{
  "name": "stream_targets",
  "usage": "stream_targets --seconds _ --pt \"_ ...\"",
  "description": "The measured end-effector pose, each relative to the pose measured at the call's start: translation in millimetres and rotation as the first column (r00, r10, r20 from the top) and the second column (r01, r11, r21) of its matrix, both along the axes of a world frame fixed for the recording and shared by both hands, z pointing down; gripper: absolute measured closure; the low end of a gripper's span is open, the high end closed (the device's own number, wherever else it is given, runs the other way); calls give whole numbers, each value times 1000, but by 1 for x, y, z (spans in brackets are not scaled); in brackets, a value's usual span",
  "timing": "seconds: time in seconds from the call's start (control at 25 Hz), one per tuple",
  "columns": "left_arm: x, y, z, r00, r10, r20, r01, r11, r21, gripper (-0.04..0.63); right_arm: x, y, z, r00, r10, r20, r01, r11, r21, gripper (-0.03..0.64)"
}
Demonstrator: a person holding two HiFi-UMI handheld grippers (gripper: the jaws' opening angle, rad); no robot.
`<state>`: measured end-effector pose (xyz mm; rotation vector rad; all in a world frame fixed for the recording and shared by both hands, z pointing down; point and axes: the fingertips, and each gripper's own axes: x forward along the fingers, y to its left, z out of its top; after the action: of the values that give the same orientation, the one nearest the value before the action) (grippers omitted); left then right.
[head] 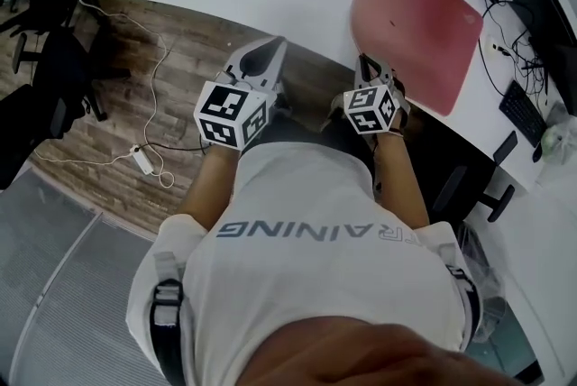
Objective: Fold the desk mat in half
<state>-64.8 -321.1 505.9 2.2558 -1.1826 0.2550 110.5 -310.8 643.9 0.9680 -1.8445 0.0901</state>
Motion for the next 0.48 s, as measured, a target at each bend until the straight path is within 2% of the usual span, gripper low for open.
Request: stream_targets --seconds 0.28,0.48 --pt "75 -16 -15 998 46 32 -47 999 24 568 61 -24 -33 984 80 160 -87 996 34 581" --pt "128 -30 -28 999 30 44 -31 999 38 568 121 -48 -51 973 93 211 -106 993 51 581"
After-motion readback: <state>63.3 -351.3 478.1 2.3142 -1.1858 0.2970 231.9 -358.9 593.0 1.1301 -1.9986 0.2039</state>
